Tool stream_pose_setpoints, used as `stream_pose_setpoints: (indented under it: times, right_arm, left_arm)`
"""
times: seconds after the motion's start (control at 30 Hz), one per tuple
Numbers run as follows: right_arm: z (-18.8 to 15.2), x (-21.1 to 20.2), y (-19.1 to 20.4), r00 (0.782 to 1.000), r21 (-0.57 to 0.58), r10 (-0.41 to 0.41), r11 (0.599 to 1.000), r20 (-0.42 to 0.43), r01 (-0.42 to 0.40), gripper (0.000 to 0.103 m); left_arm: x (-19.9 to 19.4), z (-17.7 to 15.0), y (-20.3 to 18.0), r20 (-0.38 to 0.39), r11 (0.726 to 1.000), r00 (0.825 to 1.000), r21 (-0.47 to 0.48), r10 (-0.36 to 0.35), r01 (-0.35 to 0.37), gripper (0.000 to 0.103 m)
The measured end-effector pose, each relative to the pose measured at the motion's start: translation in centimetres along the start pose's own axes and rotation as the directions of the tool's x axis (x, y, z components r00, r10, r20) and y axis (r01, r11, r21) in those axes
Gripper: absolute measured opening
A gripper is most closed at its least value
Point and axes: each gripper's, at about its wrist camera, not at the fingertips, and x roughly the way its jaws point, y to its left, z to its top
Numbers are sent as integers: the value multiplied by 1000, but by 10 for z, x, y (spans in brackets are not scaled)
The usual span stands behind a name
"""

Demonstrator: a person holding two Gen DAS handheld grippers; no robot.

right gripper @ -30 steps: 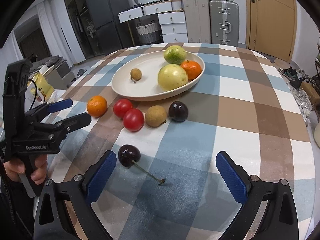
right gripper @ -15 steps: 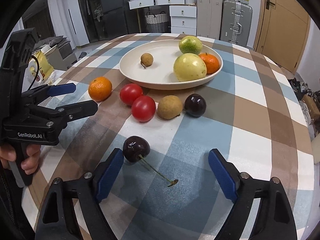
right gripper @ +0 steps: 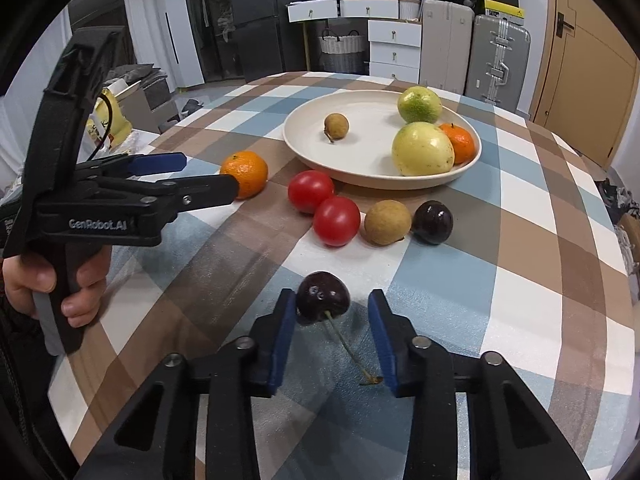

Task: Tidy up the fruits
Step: 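Grasp the dark stemmed cherry with the right tool while the left tool grasps a tangerine, then lift and carry the cherry and tangerine over the white plate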

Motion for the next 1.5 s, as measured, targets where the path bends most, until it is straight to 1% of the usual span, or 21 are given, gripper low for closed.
stream_pose_setpoints:
  times: [0.07, 0.2, 0.27, 0.47, 0.53, 0.67, 0.8, 0.87, 0.93, 1.0, 1.37, 1.5]
  right_arm:
    - [0, -2, 2, 1000, -9, 5, 1000, 8, -5, 28]
    - [0, -4, 3, 1000, -10, 7, 1000, 24, -7, 28]
    - [0, -6, 2, 999, -4, 6, 1000, 32, -6, 28]
    - [1, -14, -3, 998, 22, 2, 1000, 62, -4, 28]
    - [1, -14, -6, 998, 31, 4, 999, 63, -6, 28]
    - [2, -16, -9, 998, 37, 2, 999, 67, -5, 28]
    - [1, -17, -10, 998, 42, -3, 999, 69, 0, 28]
    - [2, -17, -12, 998, 46, -6, 999, 70, 3, 28]
    - [2, -18, -12, 997, 45, -9, 999, 72, 6, 28]
    - [2, -18, -12, 997, 48, -10, 999, 72, 6, 28]
    - [2, -18, -14, 997, 53, -14, 999, 74, 10, 28]
    - [2, -20, -14, 996, 56, -14, 998, 83, 10, 28]
  left_arm:
    - [0, 0, 1, -1, 1000, 1000, -6, -1, 1, 102]
    - [1, 2, 3, 4, 1000, 1000, -14, 2, -2, 102]
    - [3, 2, 3, 1, 1000, 1000, -13, -1, 1, 99]
    - [8, 4, 1, -17, 1000, 1000, 1, -11, 11, 87]
    - [9, 4, 1, -17, 1000, 1000, 2, -11, 11, 81]
    - [9, 6, 0, -9, 1000, 1000, 8, -15, 15, 75]
    - [13, 8, -1, -21, 1000, 999, 12, -25, 25, 59]
    - [14, 8, -1, -24, 999, 998, 9, -52, 52, 52]
    - [13, 8, -2, -18, 997, 997, 14, -73, 73, 41]
    - [12, 8, -5, -14, 996, 997, 24, -82, 82, 37]
    - [10, 7, -7, -8, 996, 997, 36, -78, 78, 36]
    - [6, 5, -9, 5, 996, 997, 46, -77, 77, 36]
